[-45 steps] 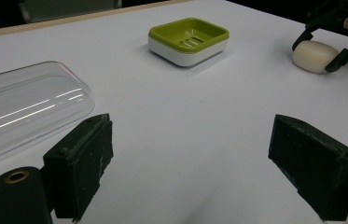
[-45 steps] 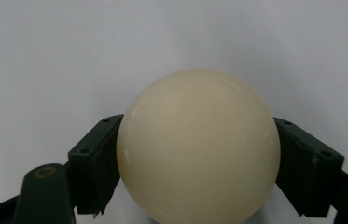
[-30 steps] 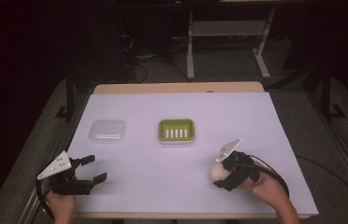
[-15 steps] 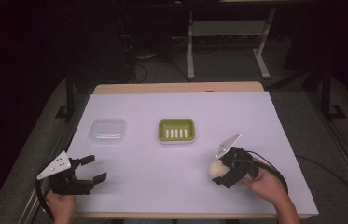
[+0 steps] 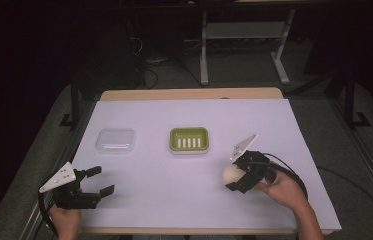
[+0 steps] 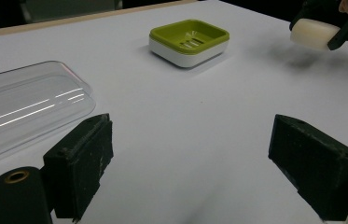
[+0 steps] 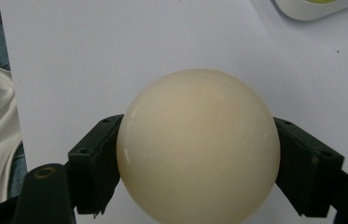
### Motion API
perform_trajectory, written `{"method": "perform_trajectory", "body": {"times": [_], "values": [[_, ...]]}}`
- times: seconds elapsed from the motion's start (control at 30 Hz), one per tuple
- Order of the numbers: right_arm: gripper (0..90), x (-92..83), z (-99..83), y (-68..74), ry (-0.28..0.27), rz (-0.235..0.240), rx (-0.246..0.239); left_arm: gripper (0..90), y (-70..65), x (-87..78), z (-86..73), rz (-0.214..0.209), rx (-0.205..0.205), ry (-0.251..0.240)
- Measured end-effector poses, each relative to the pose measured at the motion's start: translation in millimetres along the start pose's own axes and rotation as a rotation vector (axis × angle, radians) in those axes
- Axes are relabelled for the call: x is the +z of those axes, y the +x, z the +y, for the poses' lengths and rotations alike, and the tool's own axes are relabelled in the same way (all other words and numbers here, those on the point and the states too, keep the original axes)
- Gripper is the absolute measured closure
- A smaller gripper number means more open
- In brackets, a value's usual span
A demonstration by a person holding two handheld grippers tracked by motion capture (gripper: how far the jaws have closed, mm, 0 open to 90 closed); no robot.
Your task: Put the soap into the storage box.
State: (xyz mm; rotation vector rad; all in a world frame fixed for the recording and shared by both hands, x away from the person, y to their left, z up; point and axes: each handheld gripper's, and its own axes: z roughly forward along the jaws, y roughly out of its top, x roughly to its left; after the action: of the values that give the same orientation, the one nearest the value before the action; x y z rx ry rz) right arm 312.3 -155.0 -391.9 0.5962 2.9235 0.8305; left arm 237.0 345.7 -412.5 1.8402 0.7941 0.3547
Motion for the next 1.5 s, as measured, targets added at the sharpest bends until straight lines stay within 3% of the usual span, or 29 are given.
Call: {"method": "perform_trajectory", "body": {"times": [0.67,0.77,1.5], "values": [[22.4,-4.2,19.1,-16.0,-0.011,0.019,-0.002,13.1,-0.4,0.6,0.2,-0.002,0.001,0.001],[22.4,-4.6,23.2,-19.3,-0.031,0.024,-0.009,13.1,-0.1,-0.9,0.4,0.001,0.005,0.001],[22.4,-6.3,48.7,-26.9,-0.021,0.022,-0.036,13.1,1.2,-1.6,-0.2,0.003,-0.008,-0.008]]}}
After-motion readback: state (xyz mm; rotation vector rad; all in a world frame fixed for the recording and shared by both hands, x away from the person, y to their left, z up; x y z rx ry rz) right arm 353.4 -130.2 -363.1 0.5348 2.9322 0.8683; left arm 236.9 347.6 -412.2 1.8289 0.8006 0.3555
